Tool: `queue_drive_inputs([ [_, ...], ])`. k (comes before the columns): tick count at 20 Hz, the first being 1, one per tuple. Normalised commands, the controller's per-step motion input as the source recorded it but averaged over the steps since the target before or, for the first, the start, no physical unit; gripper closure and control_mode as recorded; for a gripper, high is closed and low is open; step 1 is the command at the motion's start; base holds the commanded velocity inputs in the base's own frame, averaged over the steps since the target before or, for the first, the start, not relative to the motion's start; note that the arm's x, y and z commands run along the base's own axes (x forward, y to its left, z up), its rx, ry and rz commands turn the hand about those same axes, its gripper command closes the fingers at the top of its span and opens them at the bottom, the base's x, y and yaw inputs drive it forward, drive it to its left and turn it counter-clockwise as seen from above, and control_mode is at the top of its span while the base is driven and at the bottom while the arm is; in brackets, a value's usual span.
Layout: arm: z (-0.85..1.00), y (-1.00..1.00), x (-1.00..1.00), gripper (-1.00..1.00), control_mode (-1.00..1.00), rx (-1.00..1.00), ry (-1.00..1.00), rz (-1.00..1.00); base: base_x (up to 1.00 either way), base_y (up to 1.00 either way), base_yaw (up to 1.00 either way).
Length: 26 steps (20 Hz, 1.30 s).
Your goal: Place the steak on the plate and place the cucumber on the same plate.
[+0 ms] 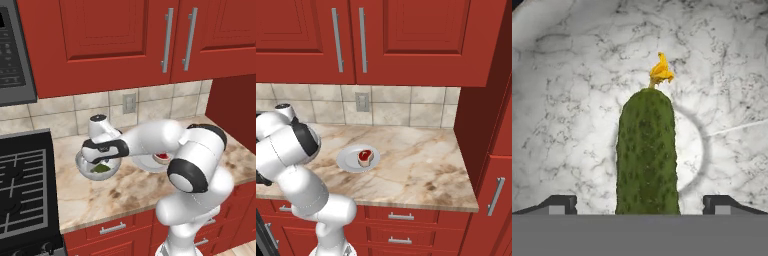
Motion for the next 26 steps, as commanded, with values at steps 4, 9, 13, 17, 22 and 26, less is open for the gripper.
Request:
queue_drive_inputs([
  [4, -0.21, 0.01, 0.11, -1.0, -1.0, -0.06, 0.02, 0.0, 0.0, 0.0, 0.0],
  [9, -0.12, 0.02, 0.14, -1.0, -1.0, -0.01, 0.03, 0.0, 0.0, 0.0, 0.0],
  [13, -0.15, 0.01, 0.1, -1.0, -1.0, 0.0, 0.09, 0.0, 0.0, 0.0, 0.0],
  [17, -0.16, -0.03, -0.03, 1.0, -1.0, 0.0, 0.07, 0.0, 0.0, 0.0, 0.0],
  [22, -0.2, -0.1, -0.12, 1.0, -1.0, 0.0, 0.04, 0.0, 0.0, 0.0, 0.0],
  [26, -0.1, -0.04, -0.14, 1.0, -1.0, 0.0, 0.0, 0.0, 0.0, 0.0, 0.0],
])
